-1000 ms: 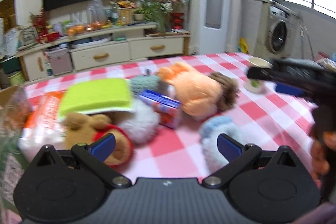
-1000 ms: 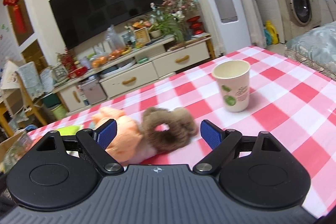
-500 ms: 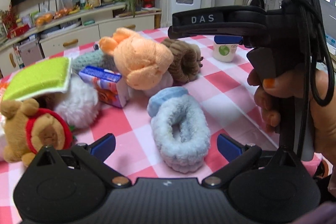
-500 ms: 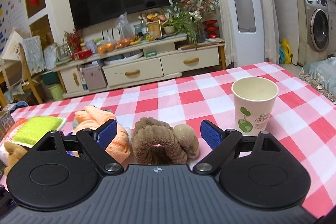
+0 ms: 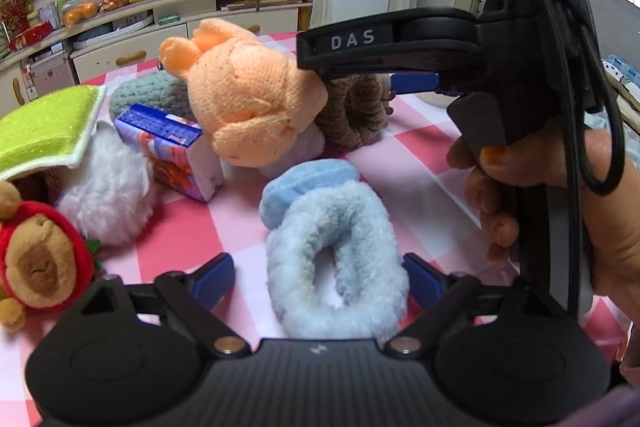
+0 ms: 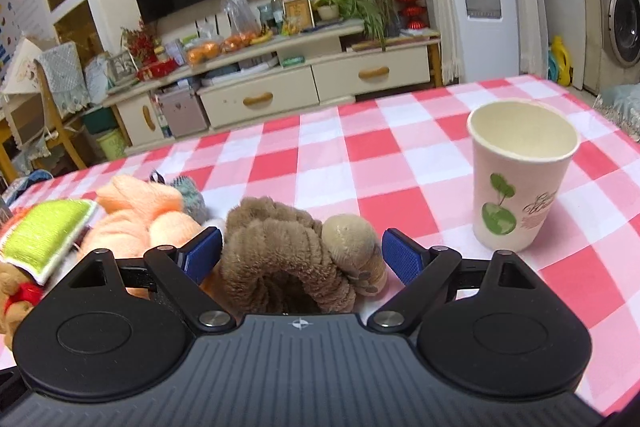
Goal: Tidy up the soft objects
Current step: 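Grasp the brown ring toy with the right gripper while the left gripper grasps the blue slipper, then lift and carry the ring toy and blue slipper toward the box with both grippers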
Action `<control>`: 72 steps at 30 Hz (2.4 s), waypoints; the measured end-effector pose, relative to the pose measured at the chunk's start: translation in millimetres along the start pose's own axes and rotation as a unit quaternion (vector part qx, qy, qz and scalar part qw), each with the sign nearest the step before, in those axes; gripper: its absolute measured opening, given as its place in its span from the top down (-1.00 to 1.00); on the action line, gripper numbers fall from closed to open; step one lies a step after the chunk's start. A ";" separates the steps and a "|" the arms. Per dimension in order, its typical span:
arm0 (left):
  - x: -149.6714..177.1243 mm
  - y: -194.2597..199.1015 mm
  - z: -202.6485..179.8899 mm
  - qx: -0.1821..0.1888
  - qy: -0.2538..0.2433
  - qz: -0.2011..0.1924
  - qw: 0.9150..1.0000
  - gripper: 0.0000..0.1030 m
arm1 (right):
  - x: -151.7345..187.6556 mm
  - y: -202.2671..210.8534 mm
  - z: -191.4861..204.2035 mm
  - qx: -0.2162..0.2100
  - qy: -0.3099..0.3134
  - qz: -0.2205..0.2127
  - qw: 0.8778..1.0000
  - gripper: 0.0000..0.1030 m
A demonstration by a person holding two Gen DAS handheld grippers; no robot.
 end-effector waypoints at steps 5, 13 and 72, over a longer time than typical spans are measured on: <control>-5.8 1.6 1.9 -0.004 -0.008 -0.006 1.000 -0.32 | -0.4 -3.0 -3.8 0.001 -0.001 -0.001 1.000 -1.00; -9.5 4.0 7.5 0.007 -0.010 -0.004 1.000 0.19 | -0.2 -0.6 -1.8 0.002 0.006 -0.004 1.000 -0.69; 10.2 96.9 118.5 -0.056 0.100 -0.080 0.990 0.31 | 78.9 73.5 107.5 -0.049 0.008 0.037 0.998 -0.14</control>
Point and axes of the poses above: each gripper's, at about its wrist camera, not at the fingertips, and y roughly against the way its jaws point, z to its left, x to its underside, the point moved 8 cm from there along -y, roughly the way its jaws point, and after that the axes turned 11 degrees about z, right-handed, at the moved point
